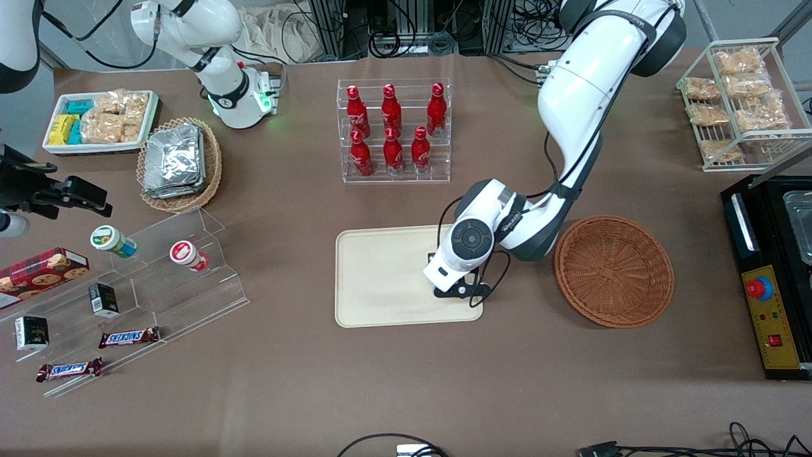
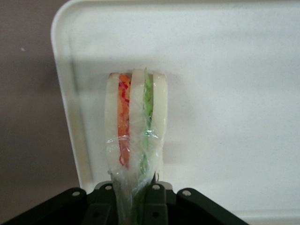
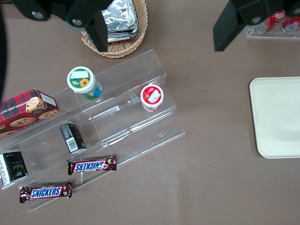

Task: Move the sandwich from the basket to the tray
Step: 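Lower the sandwich onto the tray and open the left gripper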

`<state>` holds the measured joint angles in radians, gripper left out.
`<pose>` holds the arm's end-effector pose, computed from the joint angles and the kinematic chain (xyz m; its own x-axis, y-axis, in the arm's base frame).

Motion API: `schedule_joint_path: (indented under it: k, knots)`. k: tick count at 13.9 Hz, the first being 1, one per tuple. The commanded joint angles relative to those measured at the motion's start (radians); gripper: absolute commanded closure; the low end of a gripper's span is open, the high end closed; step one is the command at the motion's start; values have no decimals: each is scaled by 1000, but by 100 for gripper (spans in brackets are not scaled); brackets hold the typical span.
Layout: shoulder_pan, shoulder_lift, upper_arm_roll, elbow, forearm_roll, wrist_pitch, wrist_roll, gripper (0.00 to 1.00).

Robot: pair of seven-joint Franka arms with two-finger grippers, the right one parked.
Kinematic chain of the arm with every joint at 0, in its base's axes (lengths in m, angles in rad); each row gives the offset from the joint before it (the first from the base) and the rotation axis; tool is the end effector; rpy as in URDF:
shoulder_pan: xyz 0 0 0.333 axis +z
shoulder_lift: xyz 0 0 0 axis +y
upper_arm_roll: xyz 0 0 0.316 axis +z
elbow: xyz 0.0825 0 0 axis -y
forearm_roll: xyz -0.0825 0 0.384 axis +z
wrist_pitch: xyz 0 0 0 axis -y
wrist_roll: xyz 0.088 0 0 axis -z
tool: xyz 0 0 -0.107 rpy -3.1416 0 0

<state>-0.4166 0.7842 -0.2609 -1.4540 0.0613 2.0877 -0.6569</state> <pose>0.5723 -0.4161 0.2202 0.9834 0.0047 -0.1814 0.0101 -0.9995 0.0292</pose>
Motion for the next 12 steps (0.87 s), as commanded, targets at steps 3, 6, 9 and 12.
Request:
schedule_joint_path:
  k: [3,6,9,12]
  knots:
    - [4,-16,0,-11,3,17,30,0]
    - [10,-58,-1,-2,-1,-23,25,0]
    - [41,-134,0,-6,-17,-76,34,0]
    - [105,-250,-8,-70,-32,-161,141,0]
